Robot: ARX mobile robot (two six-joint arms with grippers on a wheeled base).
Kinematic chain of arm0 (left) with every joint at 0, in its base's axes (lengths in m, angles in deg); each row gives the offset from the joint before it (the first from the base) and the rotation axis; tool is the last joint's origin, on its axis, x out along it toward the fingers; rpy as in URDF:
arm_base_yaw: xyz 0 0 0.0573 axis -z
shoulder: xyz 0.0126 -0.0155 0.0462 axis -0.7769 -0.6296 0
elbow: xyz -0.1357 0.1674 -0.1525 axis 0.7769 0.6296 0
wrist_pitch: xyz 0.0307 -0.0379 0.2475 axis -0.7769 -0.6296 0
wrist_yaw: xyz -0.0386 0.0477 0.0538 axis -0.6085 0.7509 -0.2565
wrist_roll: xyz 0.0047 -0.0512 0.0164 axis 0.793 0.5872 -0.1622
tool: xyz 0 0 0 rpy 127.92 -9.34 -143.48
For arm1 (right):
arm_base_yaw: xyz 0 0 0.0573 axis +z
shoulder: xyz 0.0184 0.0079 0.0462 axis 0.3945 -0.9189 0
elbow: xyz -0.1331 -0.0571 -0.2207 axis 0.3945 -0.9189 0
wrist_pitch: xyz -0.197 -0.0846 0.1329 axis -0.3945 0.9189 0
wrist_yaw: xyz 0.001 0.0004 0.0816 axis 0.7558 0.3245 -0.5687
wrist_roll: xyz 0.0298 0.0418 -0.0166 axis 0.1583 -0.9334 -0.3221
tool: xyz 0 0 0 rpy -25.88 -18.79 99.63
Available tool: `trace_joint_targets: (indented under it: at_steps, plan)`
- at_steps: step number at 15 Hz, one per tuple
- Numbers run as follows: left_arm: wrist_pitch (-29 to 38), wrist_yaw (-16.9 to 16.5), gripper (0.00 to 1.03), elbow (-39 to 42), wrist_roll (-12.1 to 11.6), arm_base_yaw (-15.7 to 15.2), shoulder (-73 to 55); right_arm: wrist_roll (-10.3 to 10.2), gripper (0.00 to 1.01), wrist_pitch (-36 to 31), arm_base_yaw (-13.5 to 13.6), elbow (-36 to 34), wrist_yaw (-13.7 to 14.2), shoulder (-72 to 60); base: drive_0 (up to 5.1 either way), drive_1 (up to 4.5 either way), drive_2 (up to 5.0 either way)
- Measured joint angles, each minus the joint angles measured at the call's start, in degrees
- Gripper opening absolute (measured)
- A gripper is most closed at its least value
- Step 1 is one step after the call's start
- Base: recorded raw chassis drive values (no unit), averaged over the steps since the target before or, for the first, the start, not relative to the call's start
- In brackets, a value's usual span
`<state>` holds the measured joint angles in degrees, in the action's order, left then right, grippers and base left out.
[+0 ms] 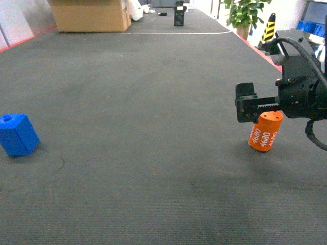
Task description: Sort blue parts and orange caps into right shelf containers
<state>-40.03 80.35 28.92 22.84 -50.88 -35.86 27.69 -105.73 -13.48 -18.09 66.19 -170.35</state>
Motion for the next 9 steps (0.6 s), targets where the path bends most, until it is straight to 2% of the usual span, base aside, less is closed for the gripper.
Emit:
trace_joint_targets:
  at_steps: [1, 3, 4, 6, 9]
  plan:
    - [0.0, 0.0, 0.98, 0.0, 0.0, 0.0, 0.0, 0.0, 0.98, 0.0, 0.0, 1.2, 1.2, -1.7, 0.0, 0.0, 0.0]
    - [0.0, 0.0, 0.98, 0.0, 0.0, 0.0, 0.0, 0.0, 0.98, 1.1, 0.0, 1.8, 1.8, -4.1, 0.0, 0.0, 0.0]
    - [0.0, 0.0, 0.98, 0.0, 0.0, 0.0, 0.0, -0.5, 0.91, 1.3, 0.0, 1.8, 2.5, -5.3, 0.0, 0.0, 0.0]
    - [0.0, 0.0, 0.98, 0.0, 0.0, 0.0, 0.0, -0.9, 0.69, 0.6, -0.1, 1.7, 3.9, -6.4, 0.0, 0.0, 0.0]
    - [0.0, 0.0, 0.98, 0.0, 0.0, 0.0, 0.0, -0.9, 0.43, -3.8, -0.2, -2.3, 3.9, -4.1, 0.0, 0.0, 0.0]
